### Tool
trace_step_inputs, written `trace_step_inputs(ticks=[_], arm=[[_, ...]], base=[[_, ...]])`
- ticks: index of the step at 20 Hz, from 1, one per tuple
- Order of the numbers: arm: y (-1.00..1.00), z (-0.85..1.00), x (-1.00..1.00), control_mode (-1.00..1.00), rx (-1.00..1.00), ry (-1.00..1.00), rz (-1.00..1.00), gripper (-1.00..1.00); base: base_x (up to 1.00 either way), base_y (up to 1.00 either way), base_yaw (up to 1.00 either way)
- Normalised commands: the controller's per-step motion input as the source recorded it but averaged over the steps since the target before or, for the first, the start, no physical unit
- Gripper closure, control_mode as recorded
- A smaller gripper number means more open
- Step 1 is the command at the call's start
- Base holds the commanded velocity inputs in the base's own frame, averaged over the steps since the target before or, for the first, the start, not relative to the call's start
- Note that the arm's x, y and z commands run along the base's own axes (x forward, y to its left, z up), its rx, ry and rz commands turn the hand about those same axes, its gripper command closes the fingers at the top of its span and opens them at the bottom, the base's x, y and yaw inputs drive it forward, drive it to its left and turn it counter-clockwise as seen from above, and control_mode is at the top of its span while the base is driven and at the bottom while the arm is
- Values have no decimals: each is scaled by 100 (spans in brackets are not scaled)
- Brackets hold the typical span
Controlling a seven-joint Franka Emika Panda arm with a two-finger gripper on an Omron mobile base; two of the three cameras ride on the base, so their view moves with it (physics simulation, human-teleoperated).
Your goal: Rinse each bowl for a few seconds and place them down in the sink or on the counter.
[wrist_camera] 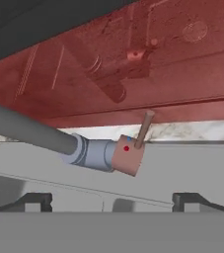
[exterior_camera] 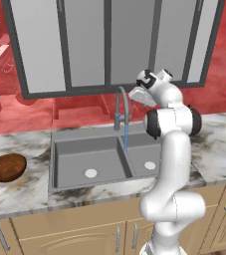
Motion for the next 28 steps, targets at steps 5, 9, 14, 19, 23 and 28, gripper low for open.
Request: trace_step_inputs(ticks=[5,9,14,19,23,28], arm=[[-26,24,-37,-100,-1,0,10,-100],[-28,20,-38,-100,0,0,9,-100],[-32,17,-43,-100,0,0,5,-100],[-29,15,-44,-100,0,0,1,-100],[-27,16,-38,-100,0,0,0,-100],[-26,14,-30,-100,-1,1,-3,-100]], base=[[0,0,0],[0,0,0],[0,0,0],[0,0,0],[0,0,0],[0,0,0]])
